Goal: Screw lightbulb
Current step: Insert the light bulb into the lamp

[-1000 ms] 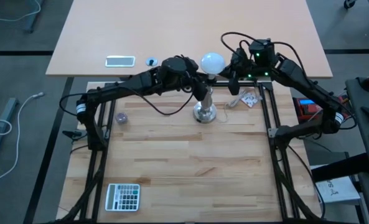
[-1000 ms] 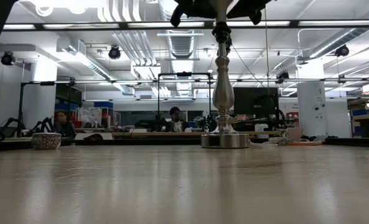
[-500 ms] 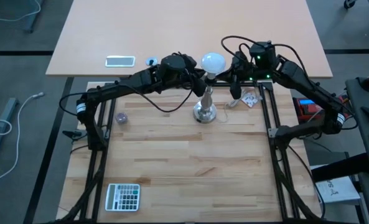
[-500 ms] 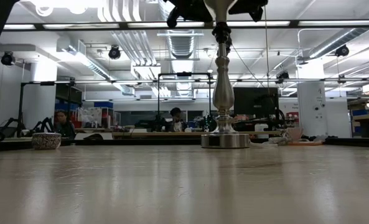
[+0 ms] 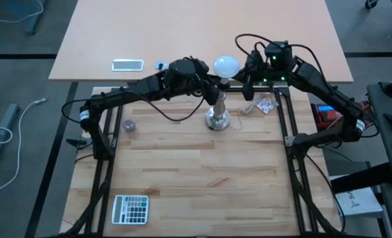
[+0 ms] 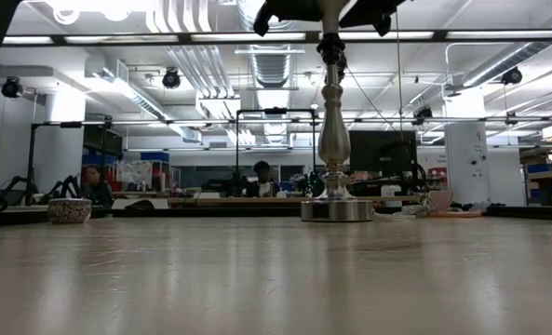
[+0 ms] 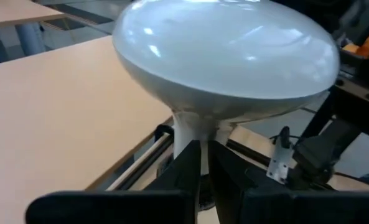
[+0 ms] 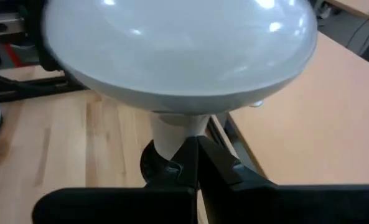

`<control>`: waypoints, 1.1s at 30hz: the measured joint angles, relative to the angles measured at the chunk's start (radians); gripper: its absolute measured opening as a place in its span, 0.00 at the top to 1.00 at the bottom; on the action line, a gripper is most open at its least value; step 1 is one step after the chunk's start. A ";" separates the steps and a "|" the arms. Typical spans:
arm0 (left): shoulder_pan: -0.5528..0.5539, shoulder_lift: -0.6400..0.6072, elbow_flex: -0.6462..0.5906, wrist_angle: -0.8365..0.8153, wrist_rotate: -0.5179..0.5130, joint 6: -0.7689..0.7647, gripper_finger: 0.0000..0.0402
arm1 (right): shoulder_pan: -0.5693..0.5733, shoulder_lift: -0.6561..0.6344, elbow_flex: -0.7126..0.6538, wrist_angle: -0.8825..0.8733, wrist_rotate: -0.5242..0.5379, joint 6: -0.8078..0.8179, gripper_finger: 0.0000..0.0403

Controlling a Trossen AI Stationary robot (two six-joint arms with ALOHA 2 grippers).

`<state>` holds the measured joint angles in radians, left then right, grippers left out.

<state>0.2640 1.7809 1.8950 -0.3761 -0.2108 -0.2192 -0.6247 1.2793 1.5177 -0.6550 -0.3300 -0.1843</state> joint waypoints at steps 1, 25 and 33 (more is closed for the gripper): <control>0.000 0.000 0.000 -0.001 -0.008 0.000 0.95 | 0.000 0.000 0.000 0.000 -0.007 0.001 1.00; -0.011 -0.003 0.001 -0.040 0.017 0.000 0.95 | -0.002 0.003 0.000 0.005 0.041 -0.002 1.00; -0.002 0.011 -0.002 -0.010 0.006 0.000 0.95 | 0.003 0.004 -0.001 0.011 -0.017 0.043 1.00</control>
<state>0.2620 1.7920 1.8935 -0.3866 -0.2049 -0.2188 -0.6212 1.2836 1.5169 -0.6440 -0.3473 -0.1414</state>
